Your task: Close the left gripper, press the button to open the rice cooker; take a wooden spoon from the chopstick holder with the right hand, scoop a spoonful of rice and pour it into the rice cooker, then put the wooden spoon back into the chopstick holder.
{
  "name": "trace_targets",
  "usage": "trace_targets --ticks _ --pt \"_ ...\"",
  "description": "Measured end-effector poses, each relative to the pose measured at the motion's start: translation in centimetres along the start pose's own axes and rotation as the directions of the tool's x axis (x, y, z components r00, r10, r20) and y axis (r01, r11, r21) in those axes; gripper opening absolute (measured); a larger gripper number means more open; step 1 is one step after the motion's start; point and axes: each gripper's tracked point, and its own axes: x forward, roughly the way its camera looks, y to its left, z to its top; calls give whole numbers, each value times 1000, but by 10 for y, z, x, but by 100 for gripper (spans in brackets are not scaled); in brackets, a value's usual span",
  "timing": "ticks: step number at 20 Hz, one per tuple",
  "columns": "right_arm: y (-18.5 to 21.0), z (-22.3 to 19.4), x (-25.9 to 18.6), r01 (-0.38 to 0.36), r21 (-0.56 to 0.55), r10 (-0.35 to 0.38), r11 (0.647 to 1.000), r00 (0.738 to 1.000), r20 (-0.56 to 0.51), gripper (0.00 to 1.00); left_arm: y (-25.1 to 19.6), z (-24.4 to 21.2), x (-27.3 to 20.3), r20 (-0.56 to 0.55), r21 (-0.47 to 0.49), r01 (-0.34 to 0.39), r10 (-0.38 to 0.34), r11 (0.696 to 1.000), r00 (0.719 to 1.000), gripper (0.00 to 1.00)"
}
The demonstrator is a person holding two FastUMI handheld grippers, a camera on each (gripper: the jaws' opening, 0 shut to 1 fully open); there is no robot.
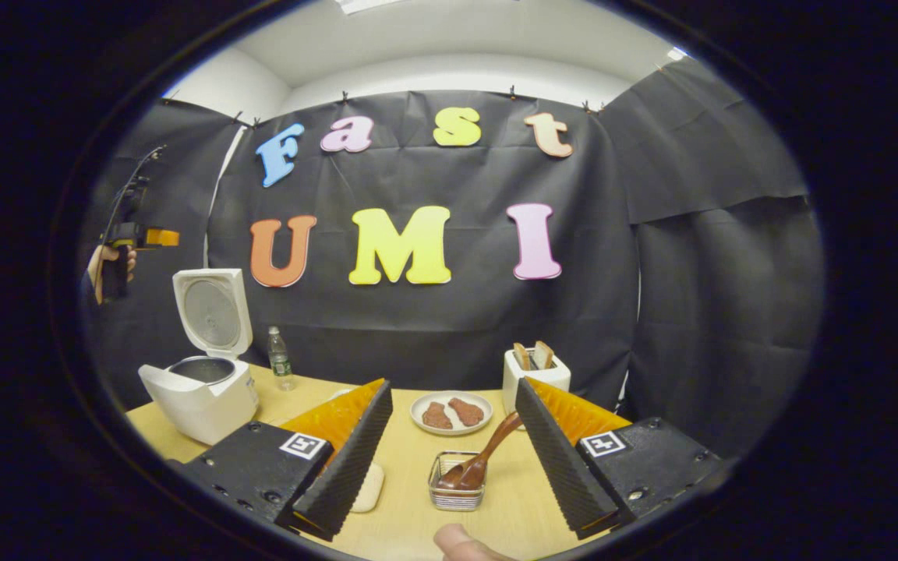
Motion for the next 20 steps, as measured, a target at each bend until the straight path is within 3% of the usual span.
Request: trace_targets --ticks 7,13,20 --pt "14 5 6 -43 0 43 999 999 25 100 6 -11 86 0 -83 -7 7 997 1000 95" --pt "12 4 18 -37 45 35 998 998 59 100 14 -43 137 -37 -38 -27 25 999 999 94" --pt "19 -7 25 -48 56 46 997 998 37 100 15 -75 160 -139 41 -48 53 998 989 95"
